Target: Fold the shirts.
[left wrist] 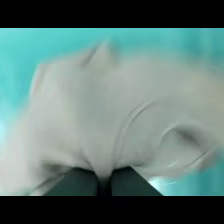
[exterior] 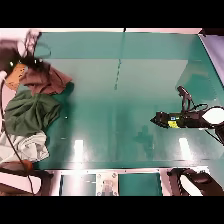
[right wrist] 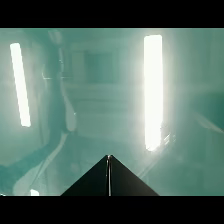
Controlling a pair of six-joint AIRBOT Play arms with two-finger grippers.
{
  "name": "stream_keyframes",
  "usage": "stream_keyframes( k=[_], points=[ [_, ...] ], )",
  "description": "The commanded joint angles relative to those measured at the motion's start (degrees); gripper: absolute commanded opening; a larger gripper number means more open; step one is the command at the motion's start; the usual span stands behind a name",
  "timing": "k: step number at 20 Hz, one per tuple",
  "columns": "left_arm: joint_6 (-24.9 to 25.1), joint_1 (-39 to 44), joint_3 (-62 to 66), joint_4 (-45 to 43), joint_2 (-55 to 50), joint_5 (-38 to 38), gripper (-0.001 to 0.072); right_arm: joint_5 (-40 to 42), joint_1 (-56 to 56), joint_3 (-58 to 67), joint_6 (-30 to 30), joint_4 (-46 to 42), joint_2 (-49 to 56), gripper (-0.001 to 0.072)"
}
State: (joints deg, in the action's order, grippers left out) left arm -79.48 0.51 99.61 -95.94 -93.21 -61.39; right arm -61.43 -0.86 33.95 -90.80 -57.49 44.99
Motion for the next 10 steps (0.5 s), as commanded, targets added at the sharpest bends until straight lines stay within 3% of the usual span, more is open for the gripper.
stream_keyframes(
  k=[1,4,10],
  points=[
    [0.00,6.12,15.89,10.19,2.60,-10.91,0.0018,0.74,-0.04,-0.02,-0.02,0.44,-0.02,0.0020],
    [-0.61,13.38,18.82,20.20,9.27,-8.76,0.0018,1.95,0.02,-0.02,0.00,0.20,-0.02,0.0019],
    [-9.81,27.82,10.97,27.96,12.00,-12.87,0.0019,1.73,0.04,1.11,0.02,0.20,-0.04,0.0019]
  ],
)
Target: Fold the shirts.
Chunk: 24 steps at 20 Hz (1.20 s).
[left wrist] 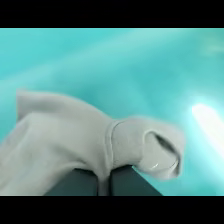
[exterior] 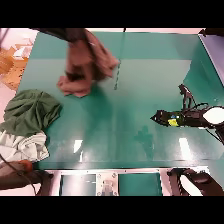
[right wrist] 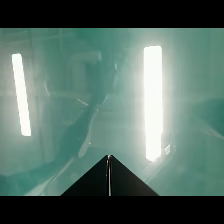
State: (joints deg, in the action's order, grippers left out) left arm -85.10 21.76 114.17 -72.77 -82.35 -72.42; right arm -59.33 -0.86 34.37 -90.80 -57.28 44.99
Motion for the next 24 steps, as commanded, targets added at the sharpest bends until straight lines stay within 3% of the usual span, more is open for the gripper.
stream_keyframes(
  k=[1,5,6,7,8,9,15,17,20,24],
  points=[
    [-5.31,9.29,-7.63,4.94,1.11,-0.59,0.0019,-1.03,0.04,1.49,0.02,-0.09,-0.04,0.0019],
    [-6.10,16.85,-22.34,7.76,-1.18,1.49,0.0022,-6.03,2.29,6.01,0.00,-1.33,-0.04,0.0020],
    [-5.92,17.59,-24.55,8.76,-1.95,1.46,0.0099,-7.45,3.58,6.88,0.00,-1.57,-0.04,0.0054],
    [-5.97,17.84,-26.03,9.57,-2.51,1.22,0.0515,-8.48,5.20,7.56,0.02,-1.57,-0.04,0.0196],
    [-6.05,17.46,-26.25,9.60,-2.80,0.74,0.0720,-9.20,6.78,8.02,0.02,-1.60,-0.04,0.0320],
    [-5.73,16.41,-26.08,9.40,-2.58,0.81,0.0710,-9.90,8.11,8.20,0.02,-1.73,-0.04,0.0355],
    [-5.77,-1.79,-19.32,5.40,-2.32,-8.24,0.0710,-12.26,8.11,1.57,-0.04,-1.68,-0.04,0.0360],
    [-5.75,-8.70,-20.35,4.07,-2.43,-11.06,0.0710,-6.56,5.51,-5.75,-0.26,0.17,-0.02,0.0405],
    [-4.83,-17.00,-24.50,3.67,-2.45,-9.97,0.0710,7.82,1.79,-15.41,0.07,9.07,0.28,0.0407],
    [-4.39,-23.19,-32.96,3.82,-2.45,0.09,0.0710,19.19,-1.90,-15.19,3.34,14.75,7.72,0.0410]
  ],
)
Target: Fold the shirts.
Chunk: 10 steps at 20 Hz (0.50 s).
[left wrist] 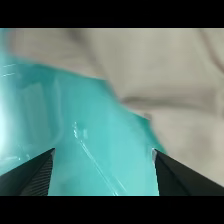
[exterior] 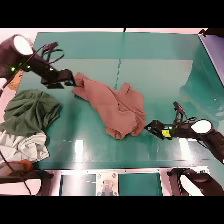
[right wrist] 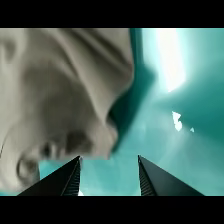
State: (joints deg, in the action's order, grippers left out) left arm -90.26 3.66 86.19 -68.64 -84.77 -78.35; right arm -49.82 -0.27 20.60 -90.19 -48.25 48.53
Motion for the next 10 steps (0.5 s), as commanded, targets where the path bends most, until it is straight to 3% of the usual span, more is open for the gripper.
stream_keyframes(
  k=[1,4,5,6,10],
  points=[
    [0.76,-5.79,-6.49,-0.15,-0.26,8.50,0.0710,10.12,-2.84,-0.04,5.07,8.22,7.34,0.0394],
    [2.27,-6.27,-7.30,0.50,-2.10,13.79,0.0710,9.73,-3.13,5.44,11.67,13.38,18.49,0.0225],
    [2.27,-6.27,-7.30,0.57,-2.58,15.54,0.0710,8.68,-3.04,7.65,13.35,13.25,21.86,0.0063],
    [2.27,-6.27,-7.30,0.52,-2.99,17.09,0.0710,6.45,-2.34,9.90,15.34,13.07,24.41,0.0018],
    [5.27,-6.27,-7.30,0.48,-3.43,20.98,0.0710,0.87,7.87,19.45,17.16,8.44,26.27,0.0017]
  ],
)
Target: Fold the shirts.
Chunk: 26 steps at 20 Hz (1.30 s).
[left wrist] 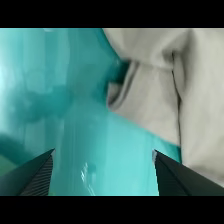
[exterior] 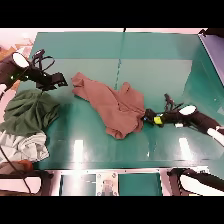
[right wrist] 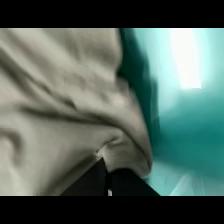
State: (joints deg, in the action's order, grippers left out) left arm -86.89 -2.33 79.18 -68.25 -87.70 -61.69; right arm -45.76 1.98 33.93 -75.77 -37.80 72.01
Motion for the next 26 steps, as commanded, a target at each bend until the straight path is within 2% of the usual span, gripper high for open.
stream_keyframes(
  k=[1,4,9,15,16,17,18,22,26],
  points=[
    [1.90,-0.28,-0.28,0.13,-0.57,5.66,0.0710,-3.28,9.03,8.85,2.73,-3.48,2.86,0.0016],
    [2.16,-0.26,-0.28,3.13,-1.99,9.49,0.0710,-4.04,17.22,16.33,2.75,-6.03,4.83,0.0017],
    [11.52,0.26,-0.31,24.90,-11.78,13.53,0.0710,-6.69,17.79,20.46,3.89,-6.36,11.04,0.0017],
    [12.39,5.90,-0.28,26.73,-18.93,24.41,0.0704,-6.84,17.11,20.46,4.50,-6.19,12.22,0.0018],
    [12.46,6.51,-0.28,26.71,-18.95,27.04,0.0505,-6.86,17.11,20.46,4.50,-6.21,12.22,0.0018],
    [12.61,6.58,0.35,26.51,-18.93,28.72,0.0199,-6.93,17.11,20.46,4.48,-6.19,12.22,0.0017],
    [13.77,6.19,1.38,26.34,-18.84,28.87,0.0020,-7.34,17.11,20.48,4.48,-6.14,12.20,0.0017],
    [14.34,2.29,12.98,22.34,-17.11,15.17,0.0018,-14.97,17.11,27.04,4.48,-6.05,11.93,0.0016],
    [14.40,0.92,24.94,17.22,-6.58,5.42,0.0018,-26.03,17.11,45.20,4.44,-1.03,7.82,0.0016]
  ],
)
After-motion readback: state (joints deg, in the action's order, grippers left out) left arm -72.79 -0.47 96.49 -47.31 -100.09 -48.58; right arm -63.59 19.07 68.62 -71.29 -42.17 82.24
